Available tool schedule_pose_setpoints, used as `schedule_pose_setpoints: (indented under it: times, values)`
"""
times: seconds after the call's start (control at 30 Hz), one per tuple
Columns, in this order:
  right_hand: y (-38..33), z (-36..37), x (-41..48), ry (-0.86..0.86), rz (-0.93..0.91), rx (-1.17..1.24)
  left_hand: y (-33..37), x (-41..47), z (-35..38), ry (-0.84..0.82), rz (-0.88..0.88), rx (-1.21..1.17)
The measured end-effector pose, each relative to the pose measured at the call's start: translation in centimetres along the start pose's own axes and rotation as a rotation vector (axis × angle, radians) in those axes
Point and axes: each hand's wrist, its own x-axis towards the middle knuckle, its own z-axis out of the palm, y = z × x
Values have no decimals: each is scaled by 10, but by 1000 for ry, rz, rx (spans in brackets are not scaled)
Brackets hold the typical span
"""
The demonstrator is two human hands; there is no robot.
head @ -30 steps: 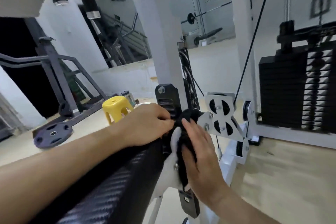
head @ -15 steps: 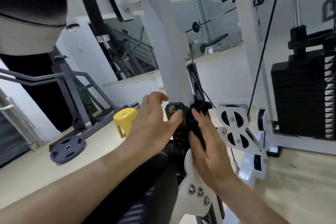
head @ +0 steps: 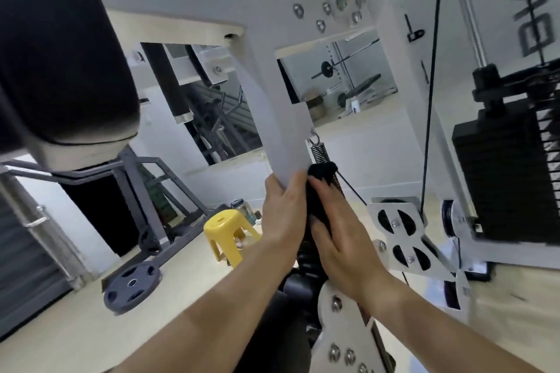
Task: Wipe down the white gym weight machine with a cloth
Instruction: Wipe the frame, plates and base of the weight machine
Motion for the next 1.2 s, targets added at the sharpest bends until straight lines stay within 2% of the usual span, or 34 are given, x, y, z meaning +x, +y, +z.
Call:
schedule_pose_setpoints:
  times: [0.13,0.23,0.37,0.47,0.57,0.63,0.7,0.83,0.9,0.97,1.07,1.13,1.2]
  values:
    - [-17,-6,47,-122,-69,-129,-1,5,-2,-30,26,-70]
    - [-27,-7,92,-105,-165,-250,-2,7,-5,-11,15,-11]
    - [-23,-7,100,-74,-182,-144,-1,8,-6,54,7,76]
    - [5,-20,76,-219,-214,-92,9,6,-4,87,6,140]
    - [20,-31,80,-315,-284,-151,23,3,5,100,12,333]
    - [13,-30,106,-257,-407,-315,40,2,11,191,65,354]
    - [-6,-29,144,-198,-496,-433,68,4,14,341,206,371]
    - [-35,-29,216,-162,-509,-402,142,22,11,584,550,988]
    - [-38,-24,224,-152,-497,-307,172,32,11,716,627,1310]
    - [-32,-21,211,-140,-498,-223,196,42,5,746,663,1634]
    - [-17,-21,186,-150,-528,-265,231,57,-16,650,404,1905]
    - [-18,-25,192,-110,-557,-310,256,65,-27,588,235,1957]
    - [-31,-27,214,-97,-535,-313,271,71,-32,536,171,2012]
